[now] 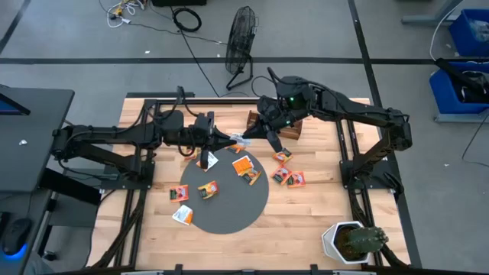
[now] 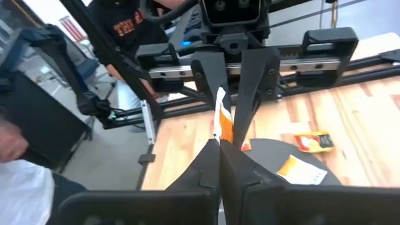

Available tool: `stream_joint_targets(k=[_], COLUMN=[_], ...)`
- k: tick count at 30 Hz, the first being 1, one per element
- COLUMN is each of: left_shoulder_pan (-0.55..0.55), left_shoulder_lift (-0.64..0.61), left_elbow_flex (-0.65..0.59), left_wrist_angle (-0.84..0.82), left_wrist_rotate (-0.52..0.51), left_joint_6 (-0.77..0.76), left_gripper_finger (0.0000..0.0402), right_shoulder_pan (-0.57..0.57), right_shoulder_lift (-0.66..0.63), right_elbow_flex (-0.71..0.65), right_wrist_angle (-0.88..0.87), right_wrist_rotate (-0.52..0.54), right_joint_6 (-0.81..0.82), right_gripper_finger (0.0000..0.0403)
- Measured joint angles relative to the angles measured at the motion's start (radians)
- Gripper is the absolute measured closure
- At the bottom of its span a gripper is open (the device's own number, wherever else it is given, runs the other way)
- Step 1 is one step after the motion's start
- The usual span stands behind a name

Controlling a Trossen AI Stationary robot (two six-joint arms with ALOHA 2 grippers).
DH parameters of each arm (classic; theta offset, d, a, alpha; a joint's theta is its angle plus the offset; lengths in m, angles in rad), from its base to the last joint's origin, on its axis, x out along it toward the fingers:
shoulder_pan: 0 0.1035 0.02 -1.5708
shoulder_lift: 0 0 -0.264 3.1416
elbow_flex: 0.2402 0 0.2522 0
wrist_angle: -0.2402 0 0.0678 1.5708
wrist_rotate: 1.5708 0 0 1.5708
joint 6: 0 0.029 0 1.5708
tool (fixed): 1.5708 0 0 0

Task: Pick & Place Tea
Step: Put the white tea bag into the left section of the wooden organizer

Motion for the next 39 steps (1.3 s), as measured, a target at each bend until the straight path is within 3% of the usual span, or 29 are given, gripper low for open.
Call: stream_joint_targets(k=[15, 18, 27, 34, 39], left_shoulder_pan=[0.000, -0.001, 0.000, -0.007, -0.007], left_shoulder_lift=[0.004, 0.003, -0.016, -0.045, -0.058], left_elbow_flex=[-0.005, -0.005, -0.005, -0.002, -0.003], left_wrist_angle=[-0.054, -0.080, -0.144, -0.192, -0.217], left_wrist_rotate=[0.017, 0.017, 0.016, 0.015, 0.015], left_joint_6=[-0.071, -0.076, -0.097, -0.096, -0.102], left_gripper_finger=[0.0364, 0.0354, 0.0335, 0.0339, 0.0339], right_shoulder_pan=[-0.050, -0.074, -0.281, -0.371, -0.408], right_shoulder_lift=[-0.024, -0.037, -0.055, -0.056, -0.055], right_elbow_flex=[0.002, 0.002, -0.019, -0.172, -0.334], right_wrist_angle=[-0.068, -0.134, -0.351, -0.241, -0.028], right_wrist_rotate=[0.033, 0.079, 0.109, 0.071, 0.052], right_joint_6=[-0.047, -0.092, -0.240, -0.298, -0.285], right_gripper_finger=[0.0402, 0.0403, 0.0403, 0.0403, 0.0403])
